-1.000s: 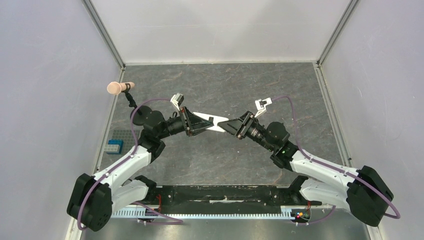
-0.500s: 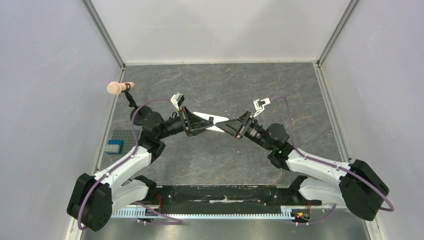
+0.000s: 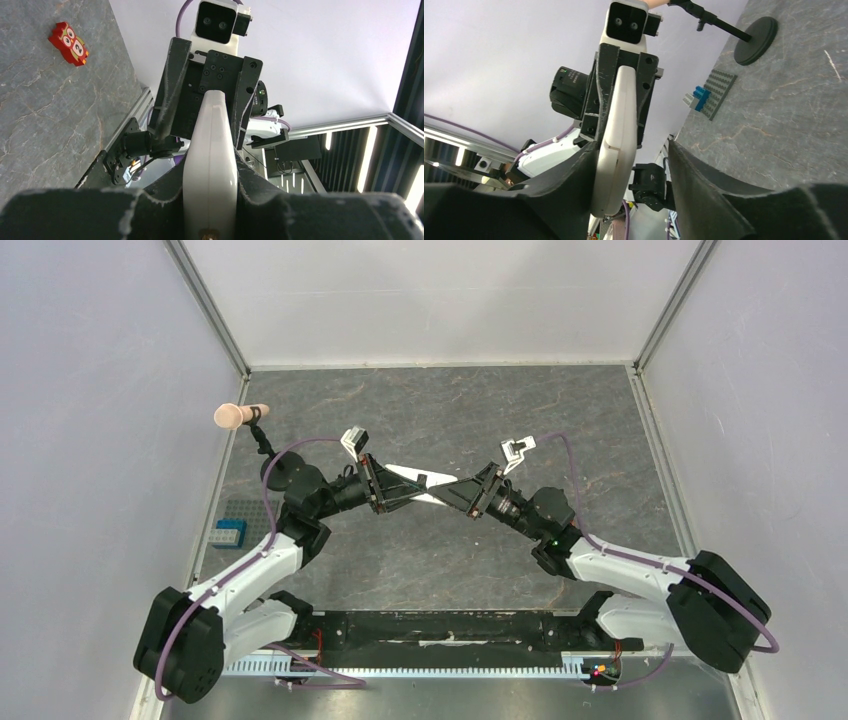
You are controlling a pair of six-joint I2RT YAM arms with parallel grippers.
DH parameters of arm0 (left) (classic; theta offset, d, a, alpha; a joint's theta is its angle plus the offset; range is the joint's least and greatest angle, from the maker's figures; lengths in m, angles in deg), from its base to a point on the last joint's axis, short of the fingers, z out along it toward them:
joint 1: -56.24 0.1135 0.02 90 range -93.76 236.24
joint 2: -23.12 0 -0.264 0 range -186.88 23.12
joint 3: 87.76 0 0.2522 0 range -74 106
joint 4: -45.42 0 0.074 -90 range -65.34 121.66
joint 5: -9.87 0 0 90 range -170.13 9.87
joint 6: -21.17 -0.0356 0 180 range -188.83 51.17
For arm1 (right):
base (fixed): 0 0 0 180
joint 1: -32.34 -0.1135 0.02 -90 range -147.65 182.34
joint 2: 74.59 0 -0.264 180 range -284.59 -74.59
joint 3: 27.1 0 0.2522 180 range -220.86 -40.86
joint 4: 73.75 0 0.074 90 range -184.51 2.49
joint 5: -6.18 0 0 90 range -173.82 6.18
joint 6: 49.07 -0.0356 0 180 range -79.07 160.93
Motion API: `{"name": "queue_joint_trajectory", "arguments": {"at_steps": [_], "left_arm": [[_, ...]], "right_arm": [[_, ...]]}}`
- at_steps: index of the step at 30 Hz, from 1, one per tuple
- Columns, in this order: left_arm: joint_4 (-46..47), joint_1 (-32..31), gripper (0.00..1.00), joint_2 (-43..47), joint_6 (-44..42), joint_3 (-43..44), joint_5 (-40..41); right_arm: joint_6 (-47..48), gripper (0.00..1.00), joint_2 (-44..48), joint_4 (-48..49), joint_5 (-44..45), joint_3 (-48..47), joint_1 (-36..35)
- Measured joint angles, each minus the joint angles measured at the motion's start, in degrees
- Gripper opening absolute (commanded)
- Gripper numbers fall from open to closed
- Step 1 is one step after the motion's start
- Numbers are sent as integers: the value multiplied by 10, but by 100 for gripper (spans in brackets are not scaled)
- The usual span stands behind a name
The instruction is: Load the batteries into the remote control
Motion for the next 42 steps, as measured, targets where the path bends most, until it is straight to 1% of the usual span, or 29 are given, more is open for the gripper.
{"name": "queue_joint_trajectory", "arguments": {"at_steps": [5,10,14,18,21,26,31,42], "left_arm": [[-17,-3,2,6,-4,0,3],[-36,-4,2,9,-6,0,5],[-51,-5,2,9,-10,0,6],[-64,-5,2,9,-23,0,7],[-69,-5,2,9,-29,0,7],[-69,-5,2,9,-34,0,7],[-74,-5,2,9,-37,0,5],[-48,-1,2,0,-34,-3,0]], "right_arm": [[15,68,23,-50,4,0,2],[27,76,33,-77,3,0,8],[28,79,39,-89,1,0,12],[27,79,51,-87,0,3,20],[26,76,58,-82,-3,12,31],[16,59,58,-77,-12,32,44],[2,48,54,-53,-25,42,49],[-37,41,-21,57,-59,38,49]]}}
